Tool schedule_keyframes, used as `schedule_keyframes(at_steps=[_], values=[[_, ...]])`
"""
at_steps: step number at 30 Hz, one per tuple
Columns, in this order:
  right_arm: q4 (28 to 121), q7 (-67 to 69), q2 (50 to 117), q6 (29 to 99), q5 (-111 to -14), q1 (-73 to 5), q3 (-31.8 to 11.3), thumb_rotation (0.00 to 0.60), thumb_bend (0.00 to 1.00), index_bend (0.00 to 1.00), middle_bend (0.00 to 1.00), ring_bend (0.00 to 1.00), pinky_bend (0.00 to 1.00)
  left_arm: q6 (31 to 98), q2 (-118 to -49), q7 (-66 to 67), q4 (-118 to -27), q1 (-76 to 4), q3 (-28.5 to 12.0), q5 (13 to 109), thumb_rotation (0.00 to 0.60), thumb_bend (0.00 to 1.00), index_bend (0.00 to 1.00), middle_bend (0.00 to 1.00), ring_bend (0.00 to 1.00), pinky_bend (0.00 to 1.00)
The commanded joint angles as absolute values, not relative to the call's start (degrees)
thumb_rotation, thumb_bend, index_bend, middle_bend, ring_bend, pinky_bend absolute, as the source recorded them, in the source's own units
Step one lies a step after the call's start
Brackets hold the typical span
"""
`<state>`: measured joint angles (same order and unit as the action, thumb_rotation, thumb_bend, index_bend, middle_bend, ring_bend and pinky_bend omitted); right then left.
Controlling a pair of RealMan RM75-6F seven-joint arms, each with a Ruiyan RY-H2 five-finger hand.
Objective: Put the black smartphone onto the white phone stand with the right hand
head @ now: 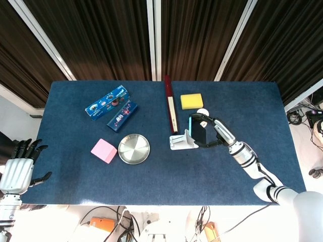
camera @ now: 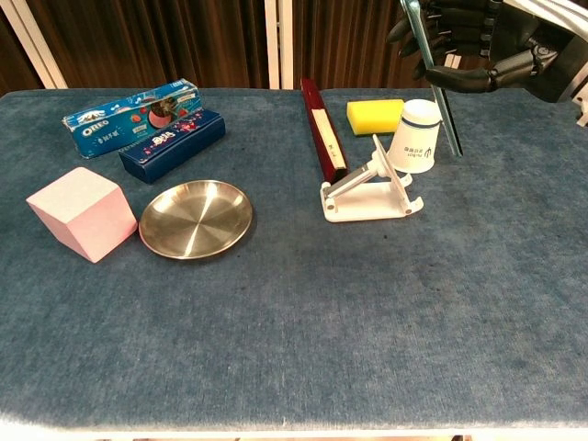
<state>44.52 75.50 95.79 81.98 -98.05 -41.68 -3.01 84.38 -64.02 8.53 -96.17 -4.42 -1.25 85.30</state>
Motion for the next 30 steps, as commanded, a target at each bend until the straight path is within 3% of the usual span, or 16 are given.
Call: schedule_keyframes(at_steps=[1, 9, 30], values=[[37.6, 79.4, 99.7, 80.2, -97.1, -44.0, -3.5, 0.6, 0.48, 0.6, 0.49, 0.37, 0.44, 84.3, -63.7, 9.0, -96.8, -4.5, -1.4, 85.0, 0.6, 0.1, 0.21, 0.1, 0.02, 0.0], [27.8, 79.9, 105.1, 79.8, -99.6, -46.0, -0.2, 0.6, 0.48, 0.57, 0.49, 0.37, 0.44, 84.0, -62.9, 9.9, -98.1, -4.6, -1.6, 84.2, 0.6, 0.1, 0.21, 0.1, 0.02, 0.0], [20.4, 80.5, 109.4, 78.9, -98.7, -47.7, 1.8, 0.6, 0.48, 0.54, 0.49, 0.34, 0.4, 83.7, -62.7, 10.6, -99.0, -4.7, -1.9, 83.2, 0.6, 0.1, 0.21, 0.1, 0.02, 0.0]])
